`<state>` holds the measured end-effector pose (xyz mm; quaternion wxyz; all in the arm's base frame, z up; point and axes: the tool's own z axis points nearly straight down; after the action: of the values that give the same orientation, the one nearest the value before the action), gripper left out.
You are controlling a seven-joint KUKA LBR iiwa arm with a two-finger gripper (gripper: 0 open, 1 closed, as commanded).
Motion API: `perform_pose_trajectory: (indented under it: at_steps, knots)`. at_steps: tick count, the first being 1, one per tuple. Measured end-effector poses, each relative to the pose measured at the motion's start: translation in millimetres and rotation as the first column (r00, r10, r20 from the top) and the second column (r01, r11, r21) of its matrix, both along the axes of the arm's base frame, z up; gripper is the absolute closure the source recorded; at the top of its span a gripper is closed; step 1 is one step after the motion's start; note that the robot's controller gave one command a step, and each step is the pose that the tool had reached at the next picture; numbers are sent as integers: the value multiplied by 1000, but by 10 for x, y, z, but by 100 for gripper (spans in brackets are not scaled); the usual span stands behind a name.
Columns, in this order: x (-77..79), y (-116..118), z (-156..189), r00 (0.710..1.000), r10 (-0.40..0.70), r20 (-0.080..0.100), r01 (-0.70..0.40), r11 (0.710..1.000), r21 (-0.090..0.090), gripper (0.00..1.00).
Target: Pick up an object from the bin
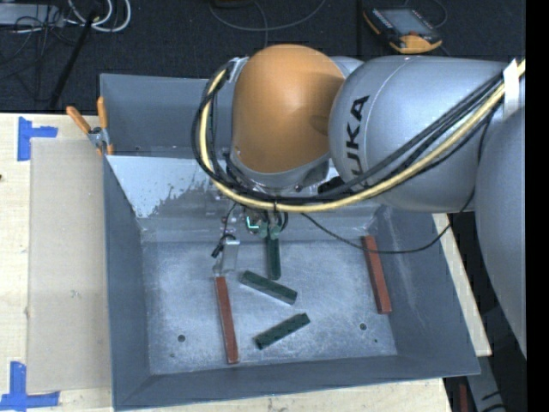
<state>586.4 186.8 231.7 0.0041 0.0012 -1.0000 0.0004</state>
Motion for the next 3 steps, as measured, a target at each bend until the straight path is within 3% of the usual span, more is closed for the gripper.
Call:
perform_pose_trajectory:
  at_steps: [1, 2, 3]
  knots:
    - [-339, -685, -1644, 960, -281, 0, 281, 960, -2, 0]
    - [135, -1607, -1304, 950, -311, 14, 311, 950, -1, 0]
    - [93, -1463, -1123, 998, 64, 11, -64, 998, 1, 0]
